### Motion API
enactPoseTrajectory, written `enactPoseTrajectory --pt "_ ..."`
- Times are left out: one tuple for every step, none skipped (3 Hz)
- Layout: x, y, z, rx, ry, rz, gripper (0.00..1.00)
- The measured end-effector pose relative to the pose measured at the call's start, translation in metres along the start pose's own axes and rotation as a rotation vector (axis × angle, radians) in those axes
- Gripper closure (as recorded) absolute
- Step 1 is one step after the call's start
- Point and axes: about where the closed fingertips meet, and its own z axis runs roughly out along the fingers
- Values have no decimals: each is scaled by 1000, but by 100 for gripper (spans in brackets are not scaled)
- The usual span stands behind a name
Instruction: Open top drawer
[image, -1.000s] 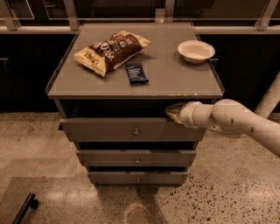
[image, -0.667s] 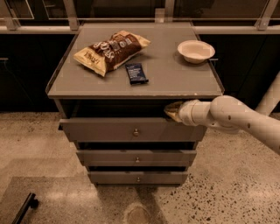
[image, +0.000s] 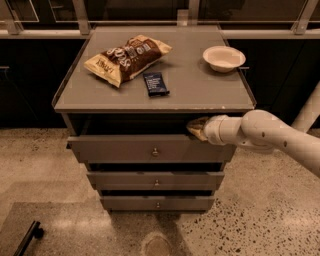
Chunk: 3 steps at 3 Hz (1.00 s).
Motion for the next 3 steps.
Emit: enactPoseTrajectory --pt "-3 -1 -2 0 0 0 100" --pt "-2 4 -2 -21 -11 33 100" --pt "-3 4 -3 -21 -11 33 100"
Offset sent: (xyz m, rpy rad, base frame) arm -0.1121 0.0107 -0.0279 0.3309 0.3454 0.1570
